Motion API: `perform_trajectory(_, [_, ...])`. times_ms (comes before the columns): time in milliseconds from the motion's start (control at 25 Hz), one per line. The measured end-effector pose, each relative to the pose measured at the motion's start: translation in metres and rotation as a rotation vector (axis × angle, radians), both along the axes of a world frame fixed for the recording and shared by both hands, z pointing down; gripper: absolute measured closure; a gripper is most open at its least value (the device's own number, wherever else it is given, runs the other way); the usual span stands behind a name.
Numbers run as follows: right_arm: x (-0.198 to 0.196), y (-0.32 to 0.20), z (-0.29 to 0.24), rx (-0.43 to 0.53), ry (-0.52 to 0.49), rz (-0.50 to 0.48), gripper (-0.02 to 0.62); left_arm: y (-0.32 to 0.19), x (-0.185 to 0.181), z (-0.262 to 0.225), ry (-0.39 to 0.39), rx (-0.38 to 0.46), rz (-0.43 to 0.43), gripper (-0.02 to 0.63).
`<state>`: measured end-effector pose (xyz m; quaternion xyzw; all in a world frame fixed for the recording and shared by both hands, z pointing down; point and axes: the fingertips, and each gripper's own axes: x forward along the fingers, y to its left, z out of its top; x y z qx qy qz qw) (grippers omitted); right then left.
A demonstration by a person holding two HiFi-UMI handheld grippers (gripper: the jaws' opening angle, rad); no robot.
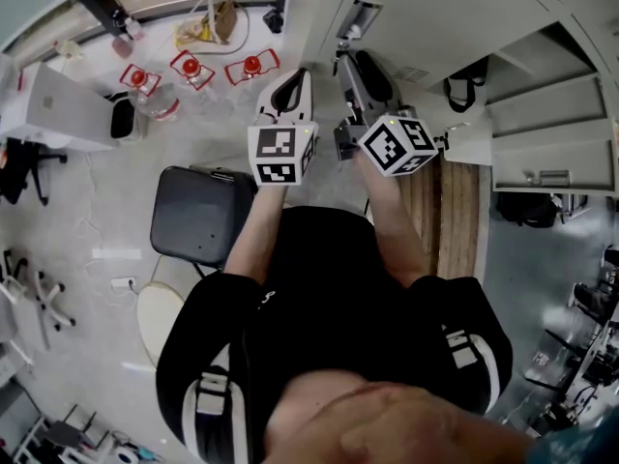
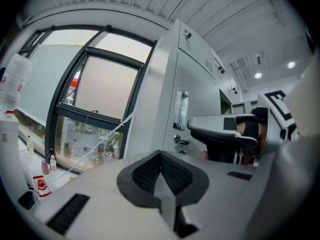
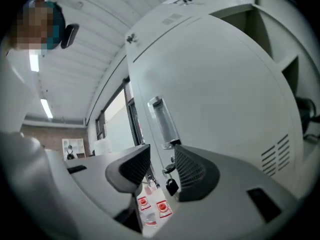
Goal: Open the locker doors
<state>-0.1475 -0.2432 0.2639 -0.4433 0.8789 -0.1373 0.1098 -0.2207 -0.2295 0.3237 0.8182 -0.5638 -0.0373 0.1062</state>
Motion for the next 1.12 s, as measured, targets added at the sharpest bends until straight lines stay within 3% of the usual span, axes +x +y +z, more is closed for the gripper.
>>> perform_trajectory(240, [-0.016, -0.002, -0.018, 0.144, 0.281, 0.042, 0.446, -0.001, -0.007, -0.005, 0.007, 0.014, -0.023, 0.597])
perform_trajectory(560, [-0.031, -0.015, -0.029, 0.255, 0.492, 0.092, 0.446, -0.003, -0.011, -0.01, 0.018, 0.032, -0.03, 0.597])
perform_trajectory(1120, [-0.04, -0.024, -0.028, 0.226, 0.483, 0.068, 0.448, -0.004, -0.018, -0.012, 0.037, 0.034, -0.04, 0.597])
